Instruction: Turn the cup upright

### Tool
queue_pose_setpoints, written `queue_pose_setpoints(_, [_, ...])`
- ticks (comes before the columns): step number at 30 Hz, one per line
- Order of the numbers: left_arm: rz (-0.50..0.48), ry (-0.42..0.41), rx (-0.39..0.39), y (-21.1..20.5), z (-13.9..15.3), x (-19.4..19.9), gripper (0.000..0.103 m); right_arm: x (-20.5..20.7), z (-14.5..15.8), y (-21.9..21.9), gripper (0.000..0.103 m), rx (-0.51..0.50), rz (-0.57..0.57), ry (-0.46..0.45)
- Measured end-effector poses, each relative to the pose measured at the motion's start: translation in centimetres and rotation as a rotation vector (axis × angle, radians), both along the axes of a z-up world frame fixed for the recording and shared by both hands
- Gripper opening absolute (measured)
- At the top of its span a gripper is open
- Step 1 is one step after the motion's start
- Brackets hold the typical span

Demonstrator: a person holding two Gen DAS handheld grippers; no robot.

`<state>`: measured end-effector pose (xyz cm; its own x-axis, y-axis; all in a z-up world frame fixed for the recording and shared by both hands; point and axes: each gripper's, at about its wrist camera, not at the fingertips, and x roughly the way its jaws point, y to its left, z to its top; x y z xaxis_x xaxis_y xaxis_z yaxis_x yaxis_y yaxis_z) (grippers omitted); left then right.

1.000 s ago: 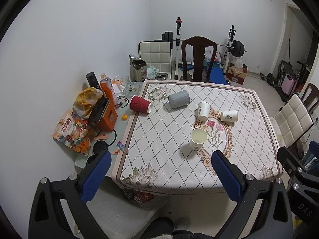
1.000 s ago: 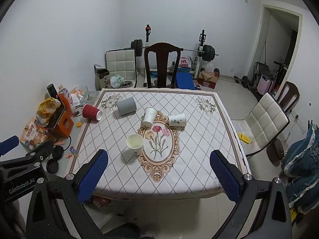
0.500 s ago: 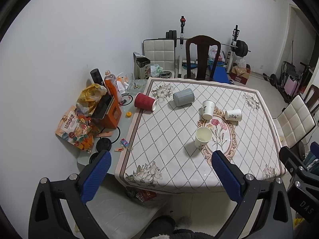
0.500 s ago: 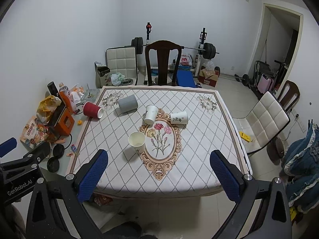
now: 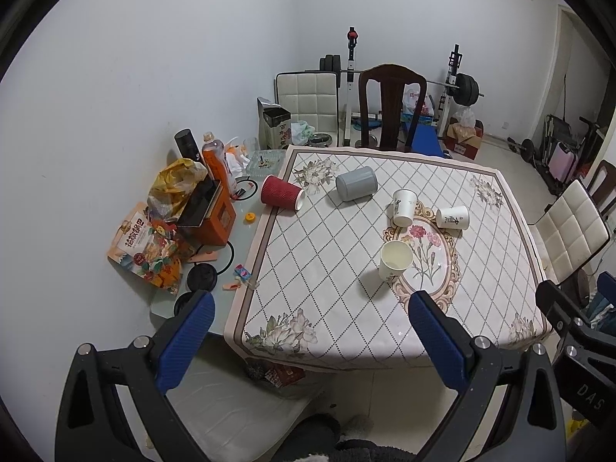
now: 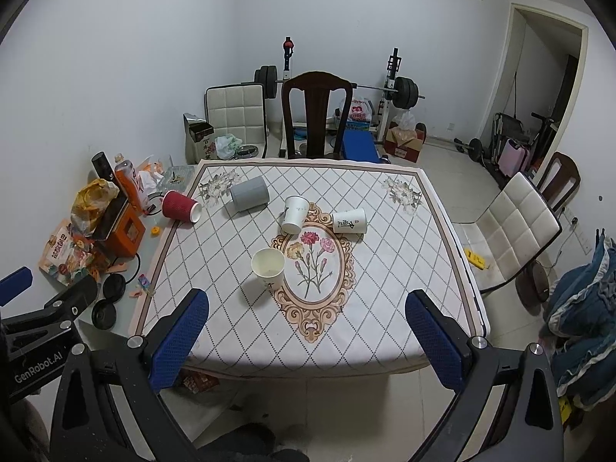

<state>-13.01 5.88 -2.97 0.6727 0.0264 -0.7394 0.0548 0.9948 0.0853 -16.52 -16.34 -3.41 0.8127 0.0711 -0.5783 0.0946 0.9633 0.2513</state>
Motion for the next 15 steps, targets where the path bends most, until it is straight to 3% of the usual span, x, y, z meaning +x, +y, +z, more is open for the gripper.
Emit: queue_pose_setpoints(15, [0.011, -0.007, 0.006, 1.5, 0.1, 0.1, 0.103, 0.2, -0.2, 0.9, 0.103, 0.003, 0.004, 0.000])
